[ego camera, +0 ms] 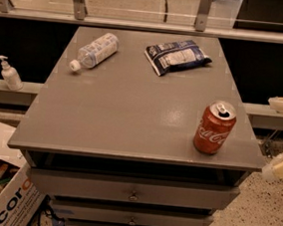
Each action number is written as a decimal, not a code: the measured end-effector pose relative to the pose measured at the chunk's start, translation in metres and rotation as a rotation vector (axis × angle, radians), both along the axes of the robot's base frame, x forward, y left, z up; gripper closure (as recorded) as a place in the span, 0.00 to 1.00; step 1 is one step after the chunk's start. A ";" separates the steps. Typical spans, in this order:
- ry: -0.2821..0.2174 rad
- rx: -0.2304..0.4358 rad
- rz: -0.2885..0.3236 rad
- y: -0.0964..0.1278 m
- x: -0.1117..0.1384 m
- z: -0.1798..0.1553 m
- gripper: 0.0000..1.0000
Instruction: Knock coke can over
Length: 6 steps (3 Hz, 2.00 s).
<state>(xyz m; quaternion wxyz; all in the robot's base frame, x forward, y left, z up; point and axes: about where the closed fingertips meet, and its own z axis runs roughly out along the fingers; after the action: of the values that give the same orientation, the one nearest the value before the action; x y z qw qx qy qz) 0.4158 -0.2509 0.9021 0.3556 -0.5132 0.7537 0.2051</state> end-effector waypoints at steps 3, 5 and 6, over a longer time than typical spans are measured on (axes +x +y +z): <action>-0.020 0.114 -0.003 0.014 0.002 0.007 0.00; -0.126 0.346 -0.056 0.041 0.014 -0.008 0.00; -0.171 0.411 -0.043 0.055 0.024 -0.018 0.00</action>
Offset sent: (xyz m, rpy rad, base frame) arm 0.0010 0.0067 0.0068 0.0652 -0.0232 0.0127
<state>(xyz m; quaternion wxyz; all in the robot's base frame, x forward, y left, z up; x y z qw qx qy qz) 0.4397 -0.1955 0.8838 0.5196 -0.4290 0.6741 0.3026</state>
